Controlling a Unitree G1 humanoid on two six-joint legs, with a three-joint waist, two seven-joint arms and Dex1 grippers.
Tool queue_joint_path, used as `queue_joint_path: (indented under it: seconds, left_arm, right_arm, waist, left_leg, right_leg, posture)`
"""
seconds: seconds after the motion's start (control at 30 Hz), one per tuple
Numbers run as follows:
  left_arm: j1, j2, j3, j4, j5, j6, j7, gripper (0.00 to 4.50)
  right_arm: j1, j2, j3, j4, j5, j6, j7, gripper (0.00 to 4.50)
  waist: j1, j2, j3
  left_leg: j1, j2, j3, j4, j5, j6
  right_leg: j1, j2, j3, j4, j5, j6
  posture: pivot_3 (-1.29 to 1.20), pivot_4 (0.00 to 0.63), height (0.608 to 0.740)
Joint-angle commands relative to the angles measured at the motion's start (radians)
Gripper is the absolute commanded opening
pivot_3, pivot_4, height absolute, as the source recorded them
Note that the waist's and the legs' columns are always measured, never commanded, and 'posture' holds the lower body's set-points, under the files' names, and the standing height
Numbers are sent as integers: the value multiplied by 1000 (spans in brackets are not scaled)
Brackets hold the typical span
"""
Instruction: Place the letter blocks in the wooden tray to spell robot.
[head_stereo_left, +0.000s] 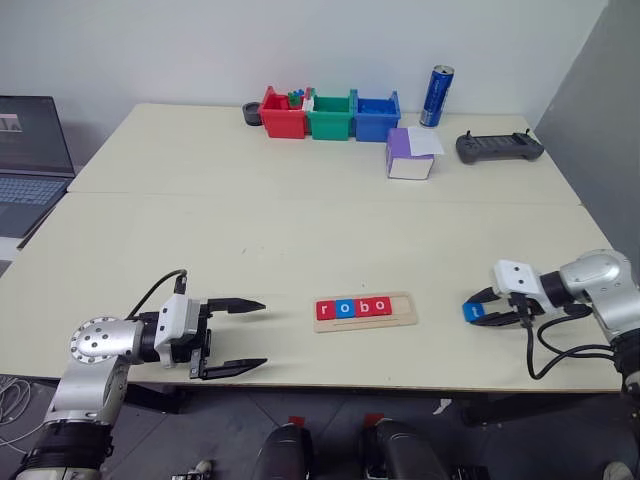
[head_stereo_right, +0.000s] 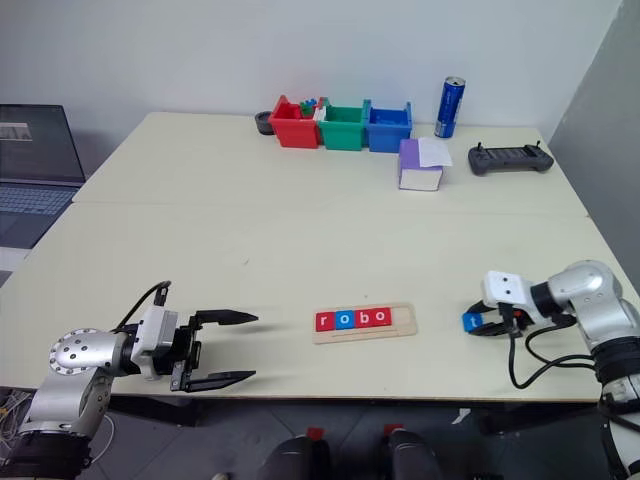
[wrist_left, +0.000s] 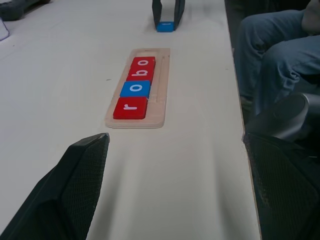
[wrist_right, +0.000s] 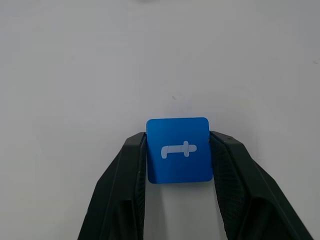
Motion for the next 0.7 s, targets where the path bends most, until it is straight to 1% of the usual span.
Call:
queue_joint_path:
  seconds: [0.03,0.13,0.23,0.37,0.53,0.7]
  left_arm:
    - [-17,4,1,-17,-5,2,3,4500]
    - [-21,1,-2,-19,-2,4,6,4500]
    - [-16,0,0,-23,-3,0,10,4500]
    - [-1,-8,6,-34,-1,-8,31,4500]
    - [26,-8,13,-53,-3,-11,47,4500]
    - [41,-1,21,-58,-7,-13,56,4500]
  right_arm:
    - [-11,21,-9,-263,103,205,5,1461]
    - [-30,41,14,-333,99,269,-11,1461]
    - [-82,85,71,-329,55,282,-38,1461]
    - [-150,146,159,-240,-35,251,-78,1461]
    - [-173,171,189,-170,-79,195,-91,1461]
    - [-191,187,197,-138,-94,178,-96,1461]
  waist:
    - [0,1,0]
    - [4,1,0]
    - [6,1,0]
    - [6,1,0]
    - [6,1,1]
    - [5,1,1]
  left_leg:
    - [0,0,0,0,0,0]
    - [-1,0,-1,0,0,0]
    - [-2,-1,-1,1,0,0]
    - [-2,-1,-1,0,0,0]
    - [-2,-1,-1,0,0,0]
    - [-2,-1,-1,0,0,0]
  right_leg:
    - [0,0,0,0,0,0]
    - [0,0,-2,0,0,0]
    - [0,-1,-1,-1,0,0]
    - [-1,-1,-1,-1,0,-1]
    - [-1,-1,-1,-1,-1,-1]
    - [-1,-1,-2,-1,0,-1]
  posture:
    - [0,150,740]
    - [0,150,740]
    - [0,150,740]
    - [0,150,740]
    - [0,150,740]
    - [0,150,740]
